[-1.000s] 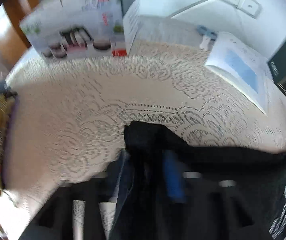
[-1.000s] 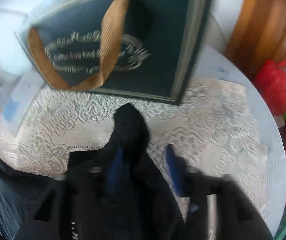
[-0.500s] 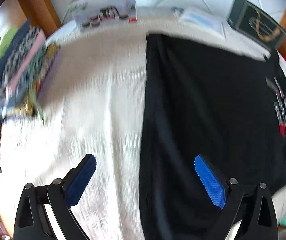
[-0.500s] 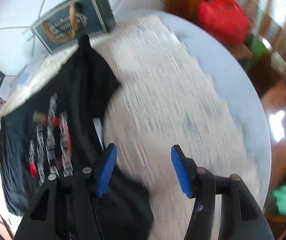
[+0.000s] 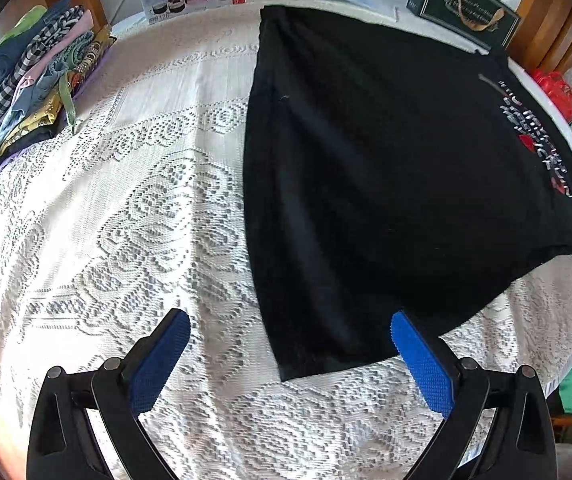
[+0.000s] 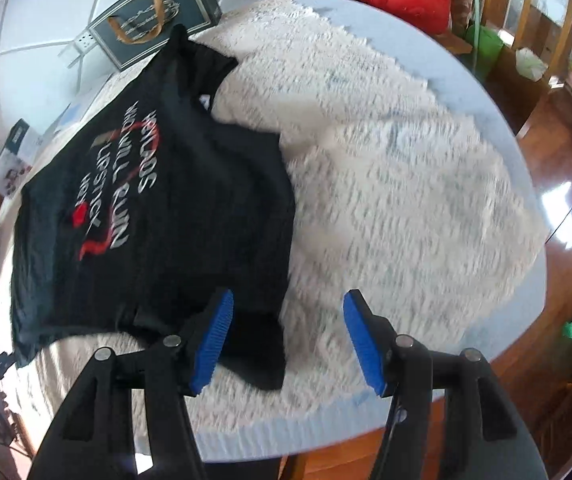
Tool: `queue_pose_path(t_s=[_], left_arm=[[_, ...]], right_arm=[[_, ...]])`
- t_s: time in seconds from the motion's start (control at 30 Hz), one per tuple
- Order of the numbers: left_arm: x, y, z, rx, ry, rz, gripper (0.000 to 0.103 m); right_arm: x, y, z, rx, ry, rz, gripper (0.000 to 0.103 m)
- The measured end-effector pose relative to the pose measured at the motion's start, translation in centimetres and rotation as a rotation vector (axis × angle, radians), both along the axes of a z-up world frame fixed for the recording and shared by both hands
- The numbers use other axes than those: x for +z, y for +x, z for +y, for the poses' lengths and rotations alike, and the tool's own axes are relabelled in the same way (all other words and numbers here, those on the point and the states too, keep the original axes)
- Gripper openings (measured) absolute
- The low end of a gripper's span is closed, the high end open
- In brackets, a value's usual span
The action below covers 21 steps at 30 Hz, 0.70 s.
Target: Fold clothes
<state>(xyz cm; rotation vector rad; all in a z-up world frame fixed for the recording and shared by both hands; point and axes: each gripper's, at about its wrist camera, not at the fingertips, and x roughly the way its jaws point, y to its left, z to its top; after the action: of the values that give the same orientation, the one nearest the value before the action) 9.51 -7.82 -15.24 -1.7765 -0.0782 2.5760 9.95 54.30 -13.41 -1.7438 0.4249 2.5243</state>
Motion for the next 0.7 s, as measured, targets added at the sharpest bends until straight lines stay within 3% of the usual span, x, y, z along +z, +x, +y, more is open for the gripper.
queue_pose_path(t_s=[0.2, 0.27, 0.3, 0.47, 0.7], left_arm=[[0.5, 1.2, 0.8, -0.04, -0.004, 0.05, 0.101], [0.3, 1.5, 0.8, -0.031, -0.015, 0.061, 0.101], [0.2, 1.4, 0.7, -0.023, -0.021, 0.063, 0.102], [-1.0, 0.4, 1.1, 0.001, -0.034, 0.048, 0.102], [-2.0, 0.2, 1.4, 0.05, -0.035, 0.01, 0.102]], right_arm=[[-1.6, 2.5, -1.9, 0.025, -0.009, -0.007, 0.063], [-1.8, 2.9, -2.3, 0.026, -0.012, -0.007, 0.077], [-1.9, 3.0, -2.3, 0.027, -0.01, -0.007, 0.078], [-1.8, 2.4, -2.7, 0.03, 0.008, 0.001, 0.08], [-2.9, 0.4, -4.8, 0.098, 0.107, 0.011, 0.08]])
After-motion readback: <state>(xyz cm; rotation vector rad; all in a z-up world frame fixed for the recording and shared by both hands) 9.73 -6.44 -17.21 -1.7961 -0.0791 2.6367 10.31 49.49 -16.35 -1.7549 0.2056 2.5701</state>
